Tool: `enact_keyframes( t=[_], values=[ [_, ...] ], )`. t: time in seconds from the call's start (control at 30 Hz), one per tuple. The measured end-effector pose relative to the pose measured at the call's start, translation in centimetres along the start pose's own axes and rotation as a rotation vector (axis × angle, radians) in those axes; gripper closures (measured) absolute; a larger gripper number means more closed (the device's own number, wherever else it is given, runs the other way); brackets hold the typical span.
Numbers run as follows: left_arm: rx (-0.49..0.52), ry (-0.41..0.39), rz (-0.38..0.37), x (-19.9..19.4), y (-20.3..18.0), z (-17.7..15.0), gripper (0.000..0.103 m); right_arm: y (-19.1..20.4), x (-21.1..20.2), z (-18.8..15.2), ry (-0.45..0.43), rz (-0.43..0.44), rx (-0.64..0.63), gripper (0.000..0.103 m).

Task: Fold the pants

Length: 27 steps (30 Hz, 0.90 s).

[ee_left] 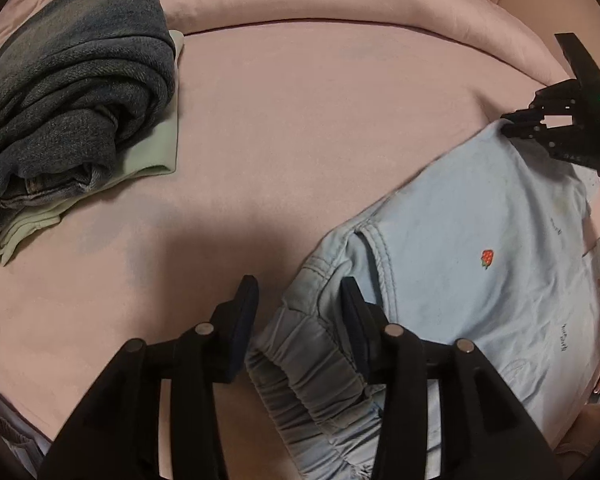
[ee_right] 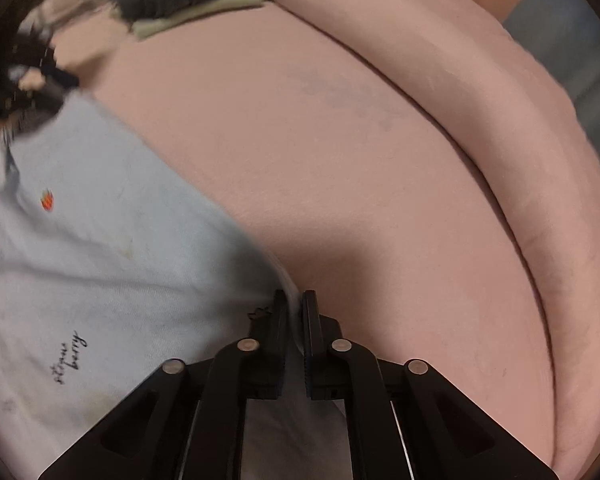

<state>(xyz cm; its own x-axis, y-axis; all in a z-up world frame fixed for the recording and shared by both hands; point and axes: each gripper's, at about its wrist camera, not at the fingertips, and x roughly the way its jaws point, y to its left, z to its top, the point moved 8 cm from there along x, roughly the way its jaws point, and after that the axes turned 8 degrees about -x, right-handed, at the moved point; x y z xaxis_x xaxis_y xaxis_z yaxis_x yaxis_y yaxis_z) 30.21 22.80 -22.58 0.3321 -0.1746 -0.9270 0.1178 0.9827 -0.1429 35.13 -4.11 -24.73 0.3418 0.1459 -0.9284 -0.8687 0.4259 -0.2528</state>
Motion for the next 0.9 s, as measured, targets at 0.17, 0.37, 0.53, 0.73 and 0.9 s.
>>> enact_keyframes(
  t=[0.17, 0.37, 0.53, 0.73, 0.9],
  values=[
    [0.05, 0.068, 0.017, 2.0, -0.6, 0.5, 0.05, -0.8, -0.1, -0.1, 0.064, 0.024, 0.032, 0.055],
    [0.091, 0.06, 0.005, 0.9, -2.4, 0.3, 0.082, 1.6, 0.3, -1.5, 0.076, 0.095, 0.085, 0.086],
    [0.077, 0.01, 0.069, -1.2, -3.5, -0.1, 0.088, 2.9, -2.4, -2.9, 0.085, -0.014, 0.018, 0.096],
    [0.089, -0.159, 0.129, -7.8, -7.4, -1.9, 0.089, 5.4, -9.4, -3.8, -0.027, -0.177, 0.022, 0.096],
    [0.14, -0.292, 0.178, -13.2, -10.0, -5.3, 0.09, 8.3, -16.4, -7.0, -0.144, -0.277, 0.018, 0.097]
  ],
)
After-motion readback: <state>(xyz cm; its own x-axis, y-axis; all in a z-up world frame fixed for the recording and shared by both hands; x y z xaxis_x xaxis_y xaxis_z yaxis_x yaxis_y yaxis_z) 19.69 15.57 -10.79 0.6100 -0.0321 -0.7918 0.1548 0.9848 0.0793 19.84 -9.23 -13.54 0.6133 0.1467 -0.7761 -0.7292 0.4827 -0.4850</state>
